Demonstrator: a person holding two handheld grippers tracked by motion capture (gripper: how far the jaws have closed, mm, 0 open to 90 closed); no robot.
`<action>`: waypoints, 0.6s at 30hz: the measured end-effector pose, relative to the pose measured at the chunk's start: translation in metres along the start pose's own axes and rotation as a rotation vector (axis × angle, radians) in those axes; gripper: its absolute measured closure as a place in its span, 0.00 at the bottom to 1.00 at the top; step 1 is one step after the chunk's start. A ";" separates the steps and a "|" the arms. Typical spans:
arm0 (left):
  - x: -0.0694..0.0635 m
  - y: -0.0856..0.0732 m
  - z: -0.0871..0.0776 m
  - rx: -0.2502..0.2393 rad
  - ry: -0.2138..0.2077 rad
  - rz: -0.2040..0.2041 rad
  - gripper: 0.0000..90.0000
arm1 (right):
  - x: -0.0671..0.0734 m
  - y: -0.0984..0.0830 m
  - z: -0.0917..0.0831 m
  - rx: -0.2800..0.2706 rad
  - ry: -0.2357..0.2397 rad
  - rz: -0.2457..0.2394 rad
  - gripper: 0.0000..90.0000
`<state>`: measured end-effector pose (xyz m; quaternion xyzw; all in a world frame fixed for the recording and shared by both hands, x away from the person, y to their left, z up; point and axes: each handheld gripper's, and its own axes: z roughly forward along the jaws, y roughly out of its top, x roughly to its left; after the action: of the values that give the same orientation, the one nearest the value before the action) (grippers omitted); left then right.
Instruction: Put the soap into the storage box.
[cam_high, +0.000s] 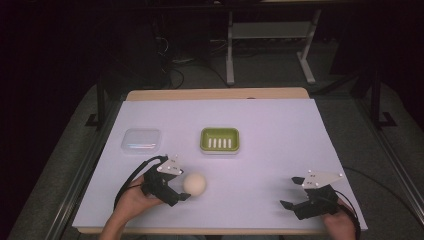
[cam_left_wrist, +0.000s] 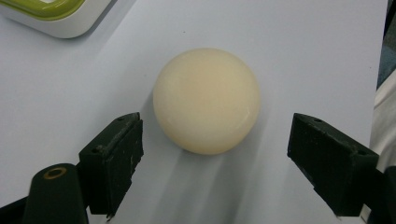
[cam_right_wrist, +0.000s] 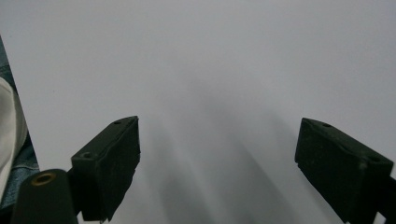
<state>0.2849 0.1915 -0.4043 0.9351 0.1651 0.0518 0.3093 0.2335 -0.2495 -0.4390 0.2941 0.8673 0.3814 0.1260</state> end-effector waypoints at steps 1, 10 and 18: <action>0.000 0.001 0.001 0.009 0.001 0.005 0.20 | 0.000 0.000 0.000 0.001 -0.001 -0.001 0.15; -0.002 0.011 0.012 0.040 0.006 0.025 0.20 | 0.000 0.000 0.000 0.001 0.002 -0.002 0.15; 0.000 0.018 0.020 0.075 0.016 0.036 0.20 | 0.000 0.001 0.000 -0.001 0.008 0.002 0.15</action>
<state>0.2941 0.1665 -0.4095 0.9484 0.1528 0.0586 0.2715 0.2336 -0.2487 -0.4388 0.2935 0.8672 0.3832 0.1224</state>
